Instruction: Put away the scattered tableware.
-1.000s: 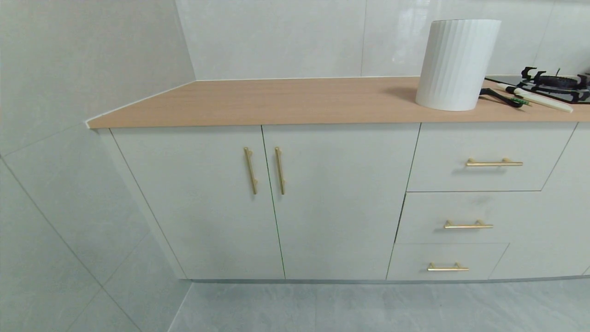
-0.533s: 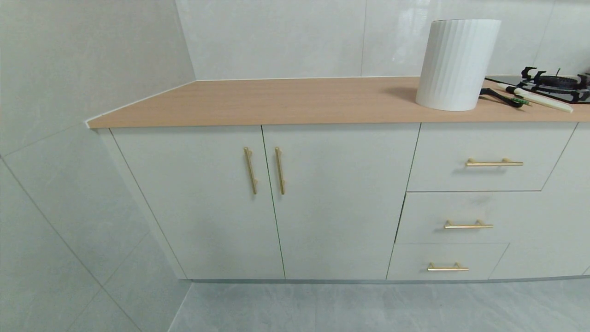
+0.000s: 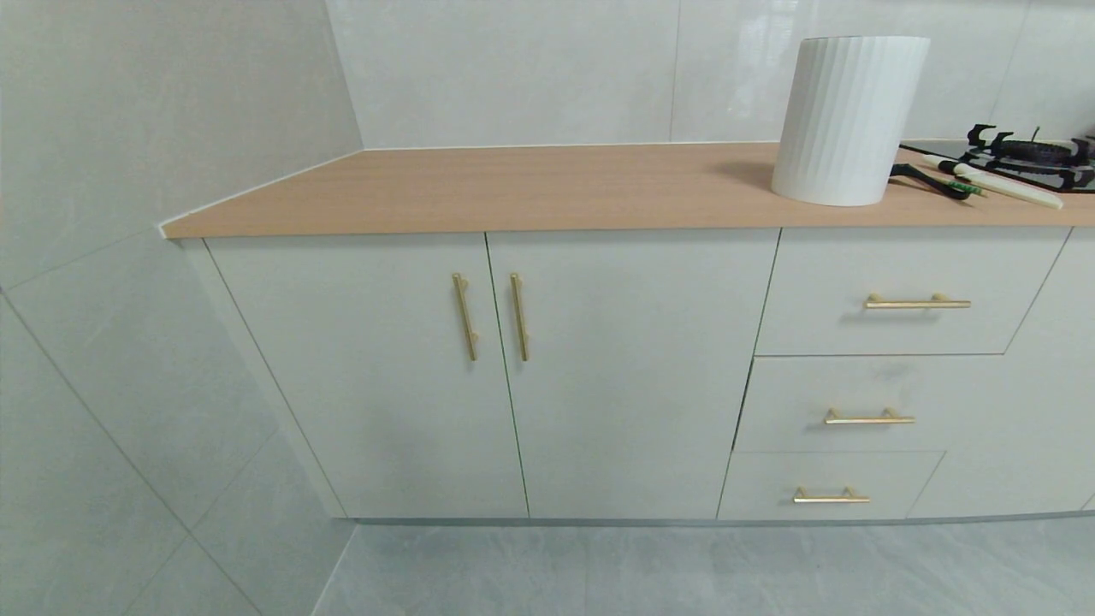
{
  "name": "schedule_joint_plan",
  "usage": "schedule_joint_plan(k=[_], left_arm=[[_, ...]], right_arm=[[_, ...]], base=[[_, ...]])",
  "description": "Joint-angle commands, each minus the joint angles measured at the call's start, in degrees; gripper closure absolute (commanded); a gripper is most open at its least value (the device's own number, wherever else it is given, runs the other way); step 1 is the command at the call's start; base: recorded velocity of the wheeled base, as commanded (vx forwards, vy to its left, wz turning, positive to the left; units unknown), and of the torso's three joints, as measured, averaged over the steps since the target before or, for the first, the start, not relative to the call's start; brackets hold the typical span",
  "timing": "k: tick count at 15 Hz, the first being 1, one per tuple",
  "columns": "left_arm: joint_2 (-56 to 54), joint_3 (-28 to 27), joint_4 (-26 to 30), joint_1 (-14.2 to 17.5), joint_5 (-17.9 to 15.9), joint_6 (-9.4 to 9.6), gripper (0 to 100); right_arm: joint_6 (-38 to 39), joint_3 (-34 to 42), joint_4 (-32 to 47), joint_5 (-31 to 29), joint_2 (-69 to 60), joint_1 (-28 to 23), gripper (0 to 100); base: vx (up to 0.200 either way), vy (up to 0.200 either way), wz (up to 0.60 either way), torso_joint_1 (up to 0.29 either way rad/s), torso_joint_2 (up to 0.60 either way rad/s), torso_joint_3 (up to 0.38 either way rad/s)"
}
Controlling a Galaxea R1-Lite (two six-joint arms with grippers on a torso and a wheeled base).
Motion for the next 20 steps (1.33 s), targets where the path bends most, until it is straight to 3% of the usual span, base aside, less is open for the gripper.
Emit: schedule_joint_plan(k=[1, 9, 20], left_arm=[[0.09, 0.07, -0.05, 0.01, -0.02, 0.17, 0], [0.09, 0.07, -0.05, 0.01, -0.02, 0.26, 0], [0.09, 0.07, -0.05, 0.01, -0.02, 0.09, 0]], right_arm=[[-0.02, 0.00, 0.00, -0.02, 0.14, 0.01, 0], [0.07, 0.00, 0.00, -0.02, 0.14, 0.01, 0], [-0.02, 0.00, 0.00, -0.02, 0.14, 0.01, 0]], base=[[0.000, 0.000, 0.00, 0.000, 0.00, 0.000], [0.000, 0.000, 0.00, 0.000, 0.00, 0.000], [0.000, -0.200, 0.00, 0.001, 0.00, 0.001]])
